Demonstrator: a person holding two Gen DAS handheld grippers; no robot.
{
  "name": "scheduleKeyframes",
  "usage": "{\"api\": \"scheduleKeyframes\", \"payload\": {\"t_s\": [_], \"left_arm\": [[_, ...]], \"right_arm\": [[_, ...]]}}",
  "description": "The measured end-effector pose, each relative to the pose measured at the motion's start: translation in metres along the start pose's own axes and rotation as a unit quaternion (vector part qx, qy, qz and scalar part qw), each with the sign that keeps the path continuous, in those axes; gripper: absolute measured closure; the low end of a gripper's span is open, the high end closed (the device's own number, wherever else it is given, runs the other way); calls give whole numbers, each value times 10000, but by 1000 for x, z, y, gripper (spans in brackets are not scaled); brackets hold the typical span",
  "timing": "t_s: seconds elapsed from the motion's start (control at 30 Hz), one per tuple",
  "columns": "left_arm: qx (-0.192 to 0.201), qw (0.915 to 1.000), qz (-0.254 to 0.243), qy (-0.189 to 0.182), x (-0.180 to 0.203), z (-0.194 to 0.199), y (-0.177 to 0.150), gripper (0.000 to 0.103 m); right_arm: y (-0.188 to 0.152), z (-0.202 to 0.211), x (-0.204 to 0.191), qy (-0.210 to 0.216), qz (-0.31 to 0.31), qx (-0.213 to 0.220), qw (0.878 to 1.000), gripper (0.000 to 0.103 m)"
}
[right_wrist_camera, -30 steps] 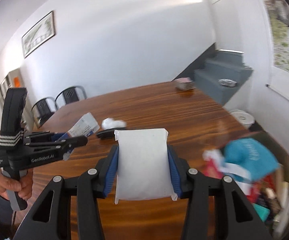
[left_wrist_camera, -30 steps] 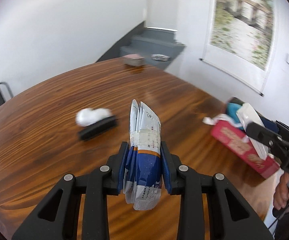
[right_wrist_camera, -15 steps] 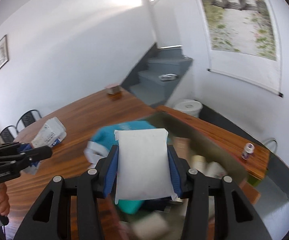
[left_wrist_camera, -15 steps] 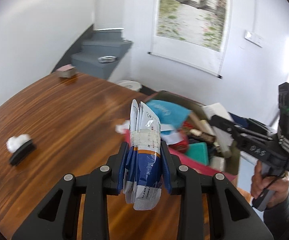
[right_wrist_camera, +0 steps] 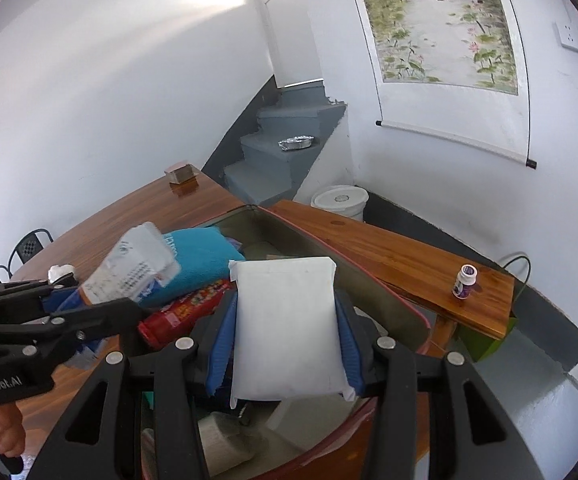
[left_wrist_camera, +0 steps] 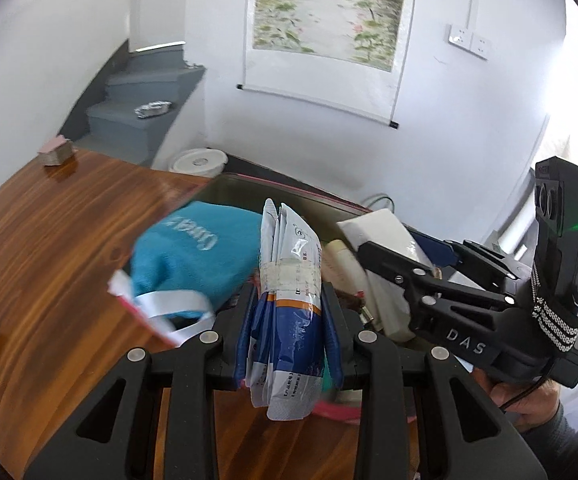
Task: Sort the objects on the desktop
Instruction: 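Carry both items over the red tin box and release them inside, then move both grippers back over the table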
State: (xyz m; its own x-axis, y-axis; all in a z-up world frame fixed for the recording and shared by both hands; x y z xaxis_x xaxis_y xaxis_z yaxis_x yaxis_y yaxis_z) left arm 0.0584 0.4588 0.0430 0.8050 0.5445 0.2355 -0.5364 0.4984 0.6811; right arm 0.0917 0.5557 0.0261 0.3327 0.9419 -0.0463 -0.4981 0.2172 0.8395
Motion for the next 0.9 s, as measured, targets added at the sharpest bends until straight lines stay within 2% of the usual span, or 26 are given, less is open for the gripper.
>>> {"api": "scheduleKeyframes", "payload": {"t_s": [0.1,0.13,0.17,0.23,0.37,0.5,0.67,0.9], "left_arm": [[-187,9997,55,-118,5,-8,-2,66],[-204,9996,98,-169,5,-8,-2,60],[-178,9995,129,-205,5,-7,-1,51],[-78,9995,188,-223,2,-2,2,45],[162,9992,341,-151,-15,16,8,45],[392,9982,414,164,-40,28,14,45],[495,9951,634,572,-85,40,12,45],[635,9831,940,1439,-173,59,12,45]], "right_arm": [[-1,-1,7,-22,-140,-18,9999,37],[-1,0,9,-51,-157,-4,9999,36],[-1,1,10,-67,-160,5,9998,35],[0,3,11,-68,-185,36,9998,33],[5,5,8,-37,-201,79,9998,33],[10,5,-8,90,-111,129,9998,33],[21,8,-36,264,96,249,9993,26],[29,6,-80,603,379,300,9970,24]]}}
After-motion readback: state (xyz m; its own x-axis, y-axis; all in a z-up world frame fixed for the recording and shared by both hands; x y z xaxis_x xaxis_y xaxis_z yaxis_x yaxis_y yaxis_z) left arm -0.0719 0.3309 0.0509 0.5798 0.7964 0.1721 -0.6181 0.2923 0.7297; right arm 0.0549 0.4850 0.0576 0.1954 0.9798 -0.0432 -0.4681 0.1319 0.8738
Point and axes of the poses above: each gripper's, at about its wrist camera, not at the fingertips, and z roughly against the way its jaws point, x to its right, y to its top, the point moved 8 cm from there along -z, roughly the way its jaws point, and after that the axes turned 11 degrees about z, right-handed, at the moved point
